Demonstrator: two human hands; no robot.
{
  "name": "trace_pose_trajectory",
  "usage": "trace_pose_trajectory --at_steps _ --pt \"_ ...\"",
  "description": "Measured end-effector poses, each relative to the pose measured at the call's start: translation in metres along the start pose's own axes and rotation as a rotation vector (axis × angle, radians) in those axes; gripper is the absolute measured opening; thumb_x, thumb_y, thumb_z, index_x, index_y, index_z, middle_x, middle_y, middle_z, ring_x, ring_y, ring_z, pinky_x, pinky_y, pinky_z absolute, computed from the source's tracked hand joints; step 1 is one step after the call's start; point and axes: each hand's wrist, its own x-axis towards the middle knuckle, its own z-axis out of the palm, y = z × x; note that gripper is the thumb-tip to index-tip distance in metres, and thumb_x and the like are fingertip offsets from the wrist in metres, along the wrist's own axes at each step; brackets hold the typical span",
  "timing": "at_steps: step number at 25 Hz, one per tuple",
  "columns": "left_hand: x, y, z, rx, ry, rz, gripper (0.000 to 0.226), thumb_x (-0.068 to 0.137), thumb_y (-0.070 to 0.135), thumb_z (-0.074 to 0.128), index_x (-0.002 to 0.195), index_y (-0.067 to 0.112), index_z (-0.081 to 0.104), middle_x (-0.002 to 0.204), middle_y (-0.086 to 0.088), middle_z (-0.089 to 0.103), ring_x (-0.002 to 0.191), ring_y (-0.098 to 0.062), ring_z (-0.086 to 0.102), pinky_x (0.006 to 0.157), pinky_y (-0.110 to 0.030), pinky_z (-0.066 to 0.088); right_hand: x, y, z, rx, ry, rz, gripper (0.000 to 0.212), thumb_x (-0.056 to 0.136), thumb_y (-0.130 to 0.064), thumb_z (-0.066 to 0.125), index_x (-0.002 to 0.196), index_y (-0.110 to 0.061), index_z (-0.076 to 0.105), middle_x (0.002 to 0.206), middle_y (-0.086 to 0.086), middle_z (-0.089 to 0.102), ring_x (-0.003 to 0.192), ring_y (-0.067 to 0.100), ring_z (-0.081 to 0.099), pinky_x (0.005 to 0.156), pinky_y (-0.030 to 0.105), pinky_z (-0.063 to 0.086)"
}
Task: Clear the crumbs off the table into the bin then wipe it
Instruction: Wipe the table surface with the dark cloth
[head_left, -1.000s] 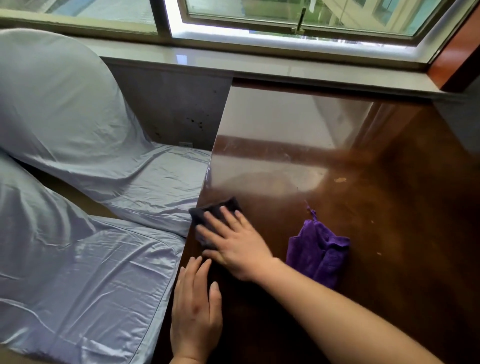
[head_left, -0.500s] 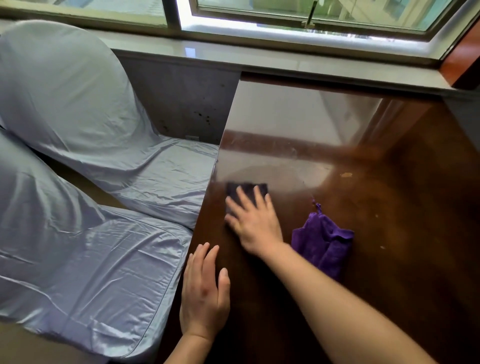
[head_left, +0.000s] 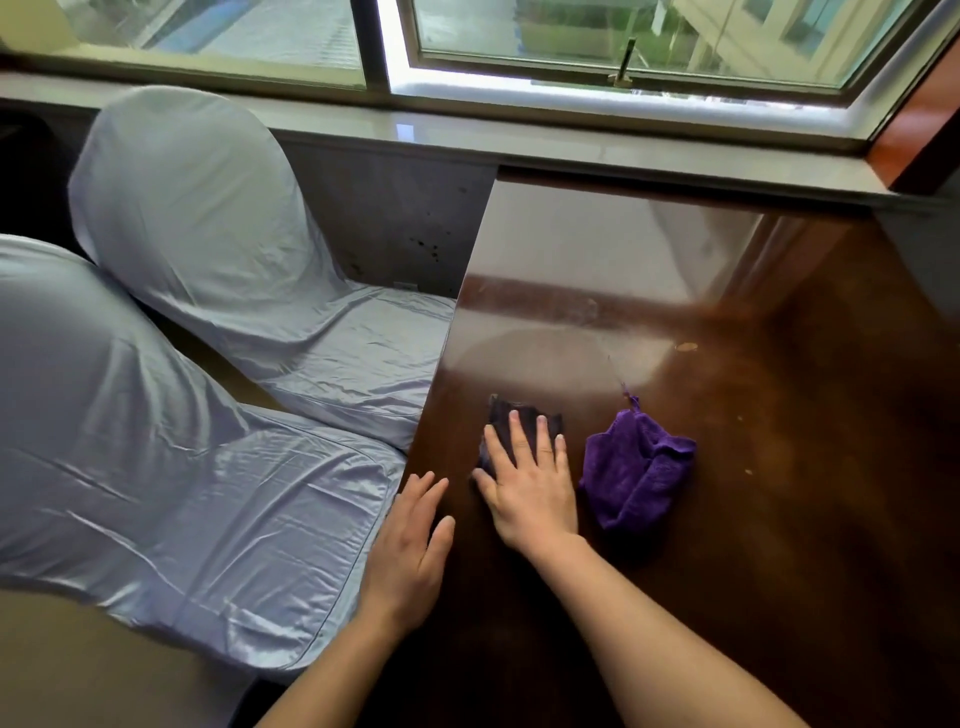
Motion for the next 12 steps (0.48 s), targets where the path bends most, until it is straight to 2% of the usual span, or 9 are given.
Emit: trace_pose_trajectory --at_steps 2,5,8,10,12 --pt "-0.022 -0.01 -0.008 0.024 -0.04 0.035 0.044 0.097 0.024 0.047 0.141 0.019 0.043 0.153 0.002 0.032 0.145 -0.013 0.021 0.118 -0.034 0.018 -0.024 -0.026 0.008 0.026 -0.003 -0.055 0.064 0.098 -0.058 0.028 0.156 -0.034 0.016 0.167 0.005 -0.003 0.151 0.041 -0.004 0.121 0.057 0.001" --pt "-0.055 -0.016 -0.015 -0.084 -0.051 -0.025 0.048 0.092 0.032 0.042 0.139 0.024 0.041 0.151 0.005 0.033 0.143 -0.012 0.026 0.117 -0.03 0.017 -0.108 -0.049 0.036 0.035 0.056 -0.303 0.064 0.089 -0.059 0.045 0.149 -0.037 0.036 0.163 0.006 0.025 0.148 0.042 0.021 0.116 0.059 0.026" --pt "-0.076 -0.015 -0.01 0.011 -0.104 -0.015 0.051 0.092 0.042 0.036 0.141 0.029 0.039 0.154 0.008 0.028 0.146 -0.008 0.016 0.119 -0.034 0.014 -0.177 -0.029 0.053 -0.001 0.042 -0.463 0.068 0.088 -0.064 0.048 0.15 -0.039 0.035 0.162 0.003 0.03 0.148 0.036 0.027 0.115 0.052 0.026" --pt "-0.088 -0.012 -0.006 0.158 -0.144 0.062 0.058 0.091 0.051 0.03 0.142 0.027 0.04 0.156 0.005 0.023 0.147 -0.011 0.008 0.12 -0.036 0.007 -0.192 0.007 0.046 -0.036 0.054 -0.412 0.066 0.087 -0.064 0.051 0.147 -0.038 0.041 0.159 0.002 0.035 0.147 0.035 0.029 0.112 0.051 0.028" --pt "-0.099 -0.012 -0.003 0.267 -0.16 0.097 0.064 0.089 0.057 0.024 0.143 0.028 0.039 0.157 0.007 0.016 0.148 -0.011 0.0 0.12 -0.036 0.001 -0.2 0.051 0.037 -0.048 0.047 -0.236 0.062 0.089 -0.062 0.047 0.145 -0.035 0.045 0.156 0.005 0.04 0.147 0.035 0.026 0.109 0.053 0.029"
